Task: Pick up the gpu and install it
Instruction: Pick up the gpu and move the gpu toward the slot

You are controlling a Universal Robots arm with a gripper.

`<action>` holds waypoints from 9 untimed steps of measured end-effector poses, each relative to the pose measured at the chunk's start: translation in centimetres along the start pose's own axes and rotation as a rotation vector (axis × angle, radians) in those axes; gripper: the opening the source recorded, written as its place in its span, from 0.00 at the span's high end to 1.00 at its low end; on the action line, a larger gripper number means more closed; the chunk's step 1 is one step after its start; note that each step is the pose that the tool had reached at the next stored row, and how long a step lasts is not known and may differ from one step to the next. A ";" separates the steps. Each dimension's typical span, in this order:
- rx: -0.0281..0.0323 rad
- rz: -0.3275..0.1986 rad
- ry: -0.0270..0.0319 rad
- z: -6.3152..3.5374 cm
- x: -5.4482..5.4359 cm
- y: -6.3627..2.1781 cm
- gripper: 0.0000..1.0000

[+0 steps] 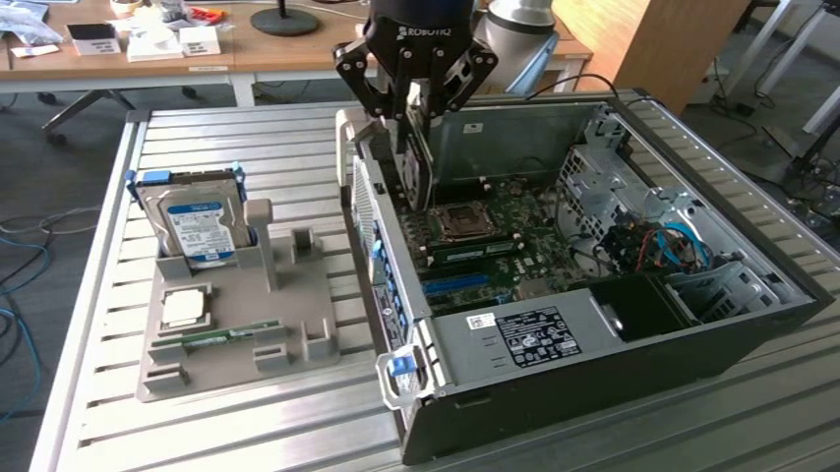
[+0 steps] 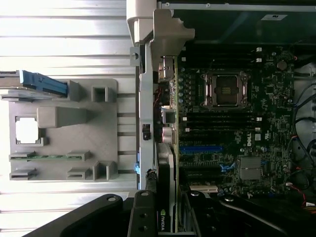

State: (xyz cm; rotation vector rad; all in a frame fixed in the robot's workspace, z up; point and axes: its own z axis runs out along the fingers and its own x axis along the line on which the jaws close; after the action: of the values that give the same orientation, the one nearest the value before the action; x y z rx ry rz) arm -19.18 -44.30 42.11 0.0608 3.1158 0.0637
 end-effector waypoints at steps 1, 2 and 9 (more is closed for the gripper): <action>0.0000 0.000 -0.0001 0.01 -0.1 0.00 0.73; -0.0001 0.000 0.0000 0.01 -0.1 0.00 0.73; 0.0000 0.000 0.0000 0.01 -0.4 0.02 0.73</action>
State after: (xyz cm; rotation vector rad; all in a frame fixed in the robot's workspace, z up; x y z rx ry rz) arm -18.78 -44.30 42.11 0.0608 3.1157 0.0638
